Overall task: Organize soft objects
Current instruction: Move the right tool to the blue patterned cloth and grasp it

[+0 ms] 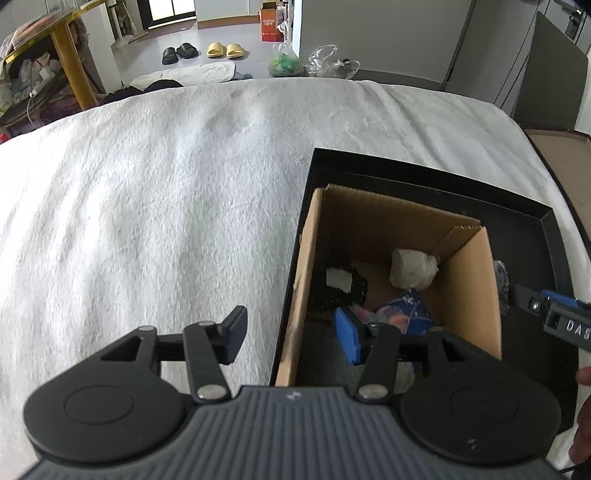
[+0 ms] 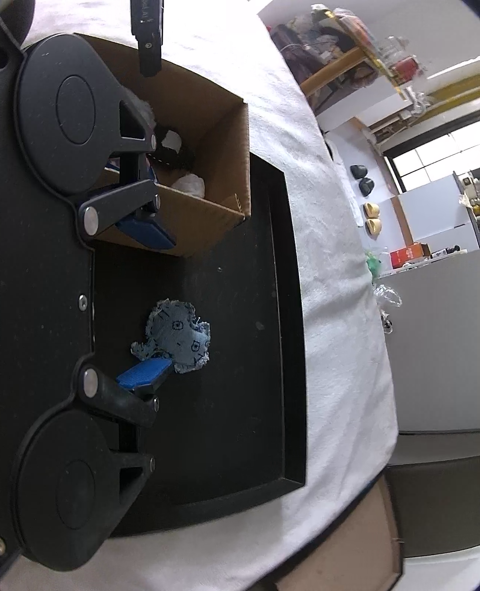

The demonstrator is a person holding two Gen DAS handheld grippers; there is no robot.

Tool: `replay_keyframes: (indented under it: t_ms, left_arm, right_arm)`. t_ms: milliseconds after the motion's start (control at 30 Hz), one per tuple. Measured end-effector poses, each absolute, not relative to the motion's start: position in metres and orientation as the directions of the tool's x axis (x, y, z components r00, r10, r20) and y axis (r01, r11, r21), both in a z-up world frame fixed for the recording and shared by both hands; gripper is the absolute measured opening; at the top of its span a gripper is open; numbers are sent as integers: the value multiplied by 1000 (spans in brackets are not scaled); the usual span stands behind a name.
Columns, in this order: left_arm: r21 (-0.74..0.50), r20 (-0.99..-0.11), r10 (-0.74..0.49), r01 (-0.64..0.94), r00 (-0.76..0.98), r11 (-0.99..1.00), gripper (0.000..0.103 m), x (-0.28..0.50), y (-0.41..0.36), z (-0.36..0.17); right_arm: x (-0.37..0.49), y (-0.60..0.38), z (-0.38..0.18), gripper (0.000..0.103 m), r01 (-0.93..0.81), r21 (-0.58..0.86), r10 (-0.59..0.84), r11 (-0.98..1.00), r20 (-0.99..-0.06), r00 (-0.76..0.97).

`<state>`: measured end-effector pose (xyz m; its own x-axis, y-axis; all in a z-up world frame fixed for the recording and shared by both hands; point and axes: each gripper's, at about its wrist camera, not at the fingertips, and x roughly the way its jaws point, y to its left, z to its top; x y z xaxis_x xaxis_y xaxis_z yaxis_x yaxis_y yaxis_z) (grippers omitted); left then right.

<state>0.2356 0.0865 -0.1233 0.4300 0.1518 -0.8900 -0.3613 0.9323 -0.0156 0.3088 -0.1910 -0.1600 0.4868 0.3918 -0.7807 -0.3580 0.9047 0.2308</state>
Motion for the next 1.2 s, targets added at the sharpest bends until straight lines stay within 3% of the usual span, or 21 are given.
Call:
replay_keyframes:
  t_ms: [133,500,667,867,967,1100,1200]
  left_arm:
    - [1,-890,165,-362,424,932,51,249,85,-126]
    - [36,-901,190,-370,390,928,52,279,88,-137]
    - [44,-904,195,-372,380,927,52,288,89,-142]
    - [44,-912,188,-368,365,929,52,292,88,-147]
    - [45,-912,186,-363,365,931,52,292,87,-148]
    - [42,-912,183,-360,368,932,52,288,85,-147]
    - [39,-910,181,-359,373,932,52,283,83,-146]
  right_arm:
    - [319,-194,-175,52,-329,300,428,895,-781,455]
    - [354,-199,-211,54,-224,367,428,903,-807,406]
    - [363,-192,-219,58,-225,350,413,910,-816,404]
    - [357,-176,-220,57,-302,229,348,925,-829,438]
    - [350,-173,-218,52,-334,171,316,927,-835,450]
    - [343,-180,-214,36,-339,159,309,927,-836,453]
    - [338,-183,-207,30,-344,147,304,927,-832,464]
